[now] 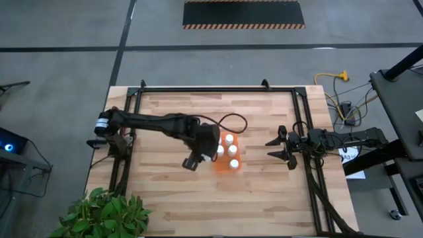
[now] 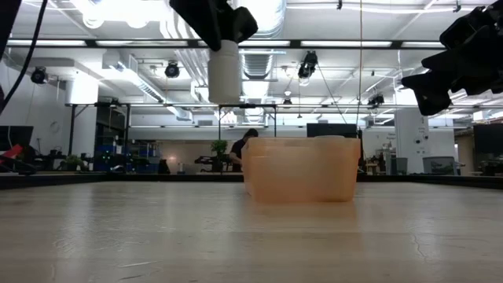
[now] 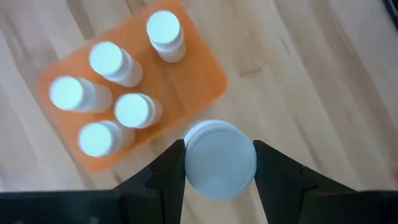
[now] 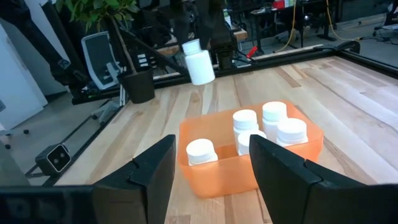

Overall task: Pick and place pill bottles into a basket
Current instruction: Put the white pill bottle into the orange bin

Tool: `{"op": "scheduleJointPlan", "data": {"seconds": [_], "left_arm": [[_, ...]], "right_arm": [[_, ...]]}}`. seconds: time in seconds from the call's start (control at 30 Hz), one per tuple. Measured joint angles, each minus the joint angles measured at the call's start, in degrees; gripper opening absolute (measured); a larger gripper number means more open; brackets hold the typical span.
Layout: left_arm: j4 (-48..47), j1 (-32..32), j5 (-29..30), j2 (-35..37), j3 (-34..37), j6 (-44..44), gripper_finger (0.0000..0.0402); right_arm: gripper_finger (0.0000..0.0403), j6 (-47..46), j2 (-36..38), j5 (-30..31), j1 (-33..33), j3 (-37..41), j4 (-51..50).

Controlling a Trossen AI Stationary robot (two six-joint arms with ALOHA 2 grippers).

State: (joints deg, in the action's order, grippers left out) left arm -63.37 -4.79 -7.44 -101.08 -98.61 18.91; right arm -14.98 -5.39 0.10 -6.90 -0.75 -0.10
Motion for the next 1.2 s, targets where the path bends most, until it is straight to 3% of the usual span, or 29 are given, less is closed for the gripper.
{"op": "scheduleJointPlan", "data": {"seconds": [0.5,1.2], "left_arm": [[8.0,1.8,-0.8,-0.2,1.3,2.6,0.0143],[8.4,1.6,-1.5,-9.0,-4.1,-2.5,0.0143]], "right_arm": [[0.0194,0.0,0.0,-0.1,0.0,0.0,0.0],[0.0194,0.0,0.0,-0.1,0.0,0.0,0.0]]}}
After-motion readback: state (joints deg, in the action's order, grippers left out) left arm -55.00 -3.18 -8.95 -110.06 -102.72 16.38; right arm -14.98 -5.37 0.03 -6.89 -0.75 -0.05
